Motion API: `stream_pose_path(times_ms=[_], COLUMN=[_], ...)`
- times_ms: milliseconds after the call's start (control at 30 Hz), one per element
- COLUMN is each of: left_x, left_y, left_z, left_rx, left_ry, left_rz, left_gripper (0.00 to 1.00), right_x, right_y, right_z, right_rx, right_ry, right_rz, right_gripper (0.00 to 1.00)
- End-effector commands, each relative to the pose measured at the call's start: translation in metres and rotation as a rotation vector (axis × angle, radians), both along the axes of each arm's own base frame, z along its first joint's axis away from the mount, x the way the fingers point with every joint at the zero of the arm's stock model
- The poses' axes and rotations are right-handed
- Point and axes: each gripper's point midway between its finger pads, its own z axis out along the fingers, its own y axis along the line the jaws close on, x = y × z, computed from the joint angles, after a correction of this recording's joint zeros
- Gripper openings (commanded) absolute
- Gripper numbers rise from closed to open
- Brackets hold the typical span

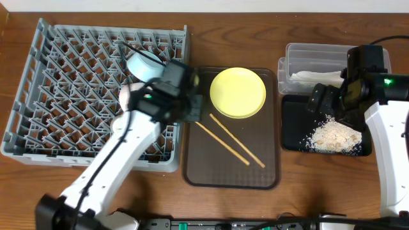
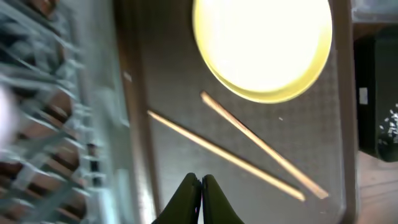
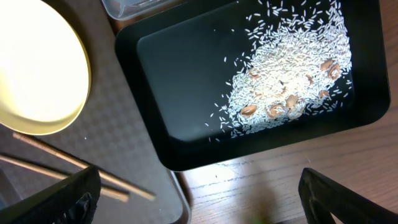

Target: Sort waste into correct bins and load items into the dishwasher

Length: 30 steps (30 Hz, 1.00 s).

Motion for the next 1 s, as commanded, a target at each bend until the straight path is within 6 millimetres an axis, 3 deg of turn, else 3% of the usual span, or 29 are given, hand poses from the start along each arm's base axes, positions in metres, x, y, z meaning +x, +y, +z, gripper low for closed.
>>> stream_pose_path(times_ms=[0, 133, 400, 433, 600, 767, 967], left_x=[0.012, 0.010, -0.008, -0.011, -0.029, -0.047, -0.069], left_y=[0.021, 0.028, 0.014, 0.012, -0.006, -0.032, -0.054], left_z=[0.013, 0.008, -0.016, -0.020, -0.040, -0.059, -0.094], left_rx=[0.059, 0.051, 0.001, -0.005, -0.017, 0.015, 0.060], left_ry=[-0.081, -0.043, 0.118, 0.142, 0.239, 0.302, 0.424], left_rz=[-0.047, 0.000, 0.122, 0.148, 0.228, 0.198, 0.289], left_gripper=[0.08, 0.08, 0.09, 0.14, 0.17, 0.27, 0.28], right_x=[-0.001, -0.001, 0.000, 0.000, 0.000, 0.000, 0.000], right_y=[-0.003, -0.003, -0.003, -0.003, -0.003, -0.003, -0.003], right_z=[0.006, 0.006, 0.006, 0.006, 0.006, 0.006, 0.006], right_rx=[0.000, 0.000, 0.000, 0.000, 0.000, 0.000, 0.000], right_ry=[-0.021, -0.021, -0.023, -0.023, -0.024, -0.024, -0.023], right_rz=[-0.011, -0.012, -0.011, -0.012, -0.012, -0.011, -0.011], right_gripper=[0.99, 0.99, 0.99, 0.99, 0.99, 0.99, 0.99])
